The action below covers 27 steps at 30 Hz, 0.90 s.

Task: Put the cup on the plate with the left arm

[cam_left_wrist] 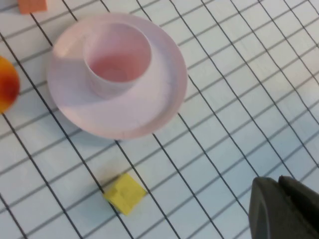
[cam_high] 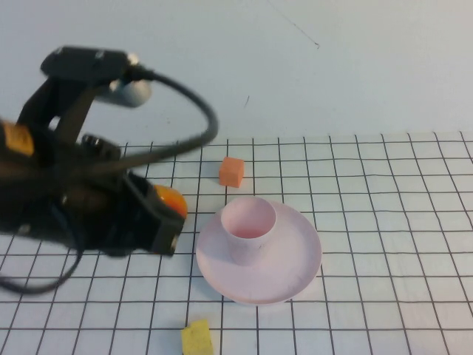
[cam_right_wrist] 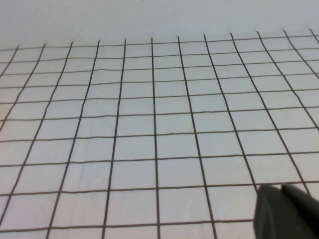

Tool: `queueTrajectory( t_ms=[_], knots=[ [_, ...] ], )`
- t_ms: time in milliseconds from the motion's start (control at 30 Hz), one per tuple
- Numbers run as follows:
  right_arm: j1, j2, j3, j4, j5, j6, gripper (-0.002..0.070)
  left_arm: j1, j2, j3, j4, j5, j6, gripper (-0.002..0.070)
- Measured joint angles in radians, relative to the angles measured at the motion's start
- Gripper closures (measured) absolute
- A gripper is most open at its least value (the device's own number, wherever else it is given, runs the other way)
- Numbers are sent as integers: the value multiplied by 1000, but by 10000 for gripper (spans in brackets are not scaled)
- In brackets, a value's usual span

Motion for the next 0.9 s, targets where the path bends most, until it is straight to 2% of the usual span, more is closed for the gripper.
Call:
queueTrajectory(
  t_ms=[167,333,567,900],
  knots=[
    [0,0,0,0,0,0,681,0,-226,256,-72,-55,-35,676],
    [0,0,0,0,0,7,681,0,-408,387,-72,-58,-81,676],
    [0,0,0,0,0,7,681,0,-519,415,-68,-9,-63,676],
    [0,0,0,0,0,7,681,0,-538,421,-68,9,-63,676]
  ],
)
